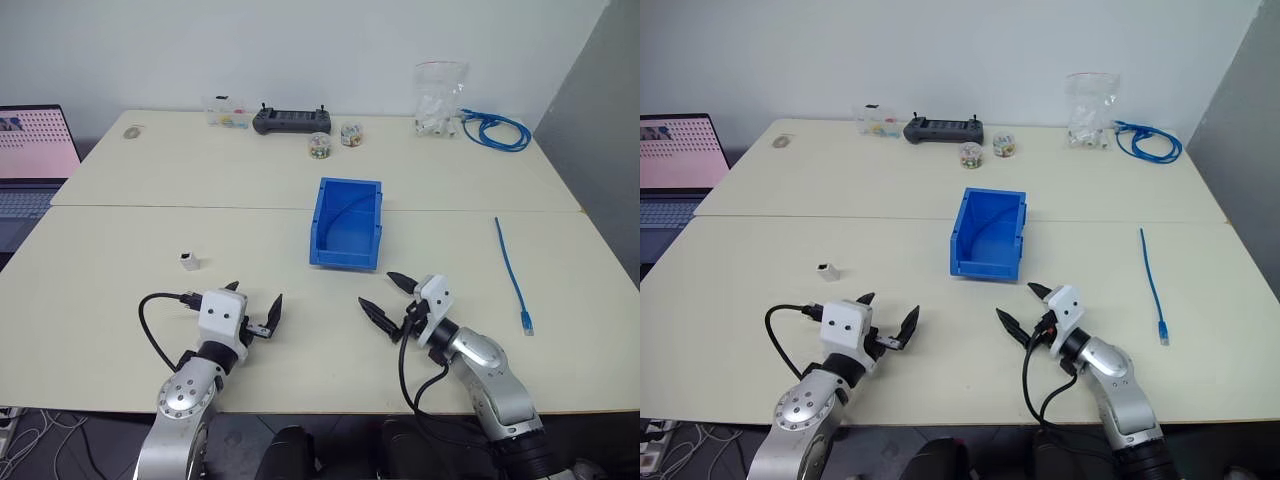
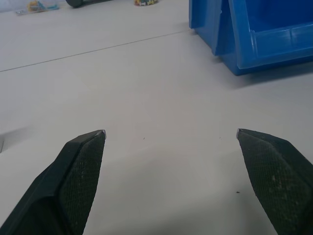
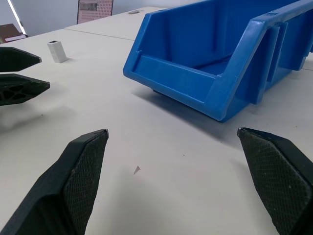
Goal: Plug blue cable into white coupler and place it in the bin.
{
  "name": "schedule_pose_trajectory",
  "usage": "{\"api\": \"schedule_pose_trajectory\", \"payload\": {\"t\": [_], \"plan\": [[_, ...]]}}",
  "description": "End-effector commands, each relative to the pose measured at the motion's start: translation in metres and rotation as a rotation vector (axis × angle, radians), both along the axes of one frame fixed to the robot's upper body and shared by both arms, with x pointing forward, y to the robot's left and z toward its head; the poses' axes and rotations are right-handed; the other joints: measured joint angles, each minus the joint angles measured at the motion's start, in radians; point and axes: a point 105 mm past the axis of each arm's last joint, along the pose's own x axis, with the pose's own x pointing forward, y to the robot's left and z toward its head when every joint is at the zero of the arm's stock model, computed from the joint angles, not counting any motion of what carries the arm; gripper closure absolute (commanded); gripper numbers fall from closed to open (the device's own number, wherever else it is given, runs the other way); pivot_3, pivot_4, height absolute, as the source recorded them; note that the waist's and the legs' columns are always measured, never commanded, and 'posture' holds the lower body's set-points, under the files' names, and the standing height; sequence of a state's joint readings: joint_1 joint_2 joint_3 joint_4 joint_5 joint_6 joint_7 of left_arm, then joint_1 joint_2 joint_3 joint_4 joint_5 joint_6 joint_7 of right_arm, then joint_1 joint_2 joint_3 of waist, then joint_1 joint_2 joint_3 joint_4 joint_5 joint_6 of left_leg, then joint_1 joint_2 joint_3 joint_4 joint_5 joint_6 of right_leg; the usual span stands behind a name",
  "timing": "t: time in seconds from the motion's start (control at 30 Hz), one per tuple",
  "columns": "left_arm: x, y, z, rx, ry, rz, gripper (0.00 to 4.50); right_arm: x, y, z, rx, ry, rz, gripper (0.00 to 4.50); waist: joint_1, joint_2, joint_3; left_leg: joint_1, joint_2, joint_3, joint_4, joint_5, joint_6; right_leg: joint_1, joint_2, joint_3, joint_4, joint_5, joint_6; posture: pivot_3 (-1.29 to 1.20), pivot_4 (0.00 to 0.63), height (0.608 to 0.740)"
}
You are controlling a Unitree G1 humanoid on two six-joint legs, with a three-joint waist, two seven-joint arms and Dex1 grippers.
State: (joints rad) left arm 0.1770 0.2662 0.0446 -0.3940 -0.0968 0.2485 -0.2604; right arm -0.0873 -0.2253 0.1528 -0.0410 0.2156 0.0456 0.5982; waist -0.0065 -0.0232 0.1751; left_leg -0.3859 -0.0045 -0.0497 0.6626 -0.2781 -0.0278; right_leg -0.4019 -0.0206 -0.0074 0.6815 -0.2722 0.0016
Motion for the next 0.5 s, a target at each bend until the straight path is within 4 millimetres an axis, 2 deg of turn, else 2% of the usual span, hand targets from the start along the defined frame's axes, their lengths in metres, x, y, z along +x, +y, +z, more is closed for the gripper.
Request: {"api": "schedule_pose_trajectory", "payload": {"t": [0.03,0.5], "plan": [[0.0018,-0.0053,0.0155,-0.002,-0.076,-0.023,0.00,0.0018,-0.0014,0.0099,0.006,-0.050,-0.008,0.02,0.000,0.000,0.000,0.000,0.000,0.000,0.000,0.000,0.000,0.000,0.000,0.000,0.000,0.000,0.000,0.00,0.150,0.740],[-0.0021,-0.0052,0.0101,0.064,-0.083,-0.079,0.00,0.0021,0.0004,0.0073,-0.003,-0.049,0.002,0.02,0.000,0.000,0.000,0.000,0.000,0.000,0.000,0.000,0.000,0.000,0.000,0.000,0.000,0.000,0.000,0.00,0.150,0.740]]}}
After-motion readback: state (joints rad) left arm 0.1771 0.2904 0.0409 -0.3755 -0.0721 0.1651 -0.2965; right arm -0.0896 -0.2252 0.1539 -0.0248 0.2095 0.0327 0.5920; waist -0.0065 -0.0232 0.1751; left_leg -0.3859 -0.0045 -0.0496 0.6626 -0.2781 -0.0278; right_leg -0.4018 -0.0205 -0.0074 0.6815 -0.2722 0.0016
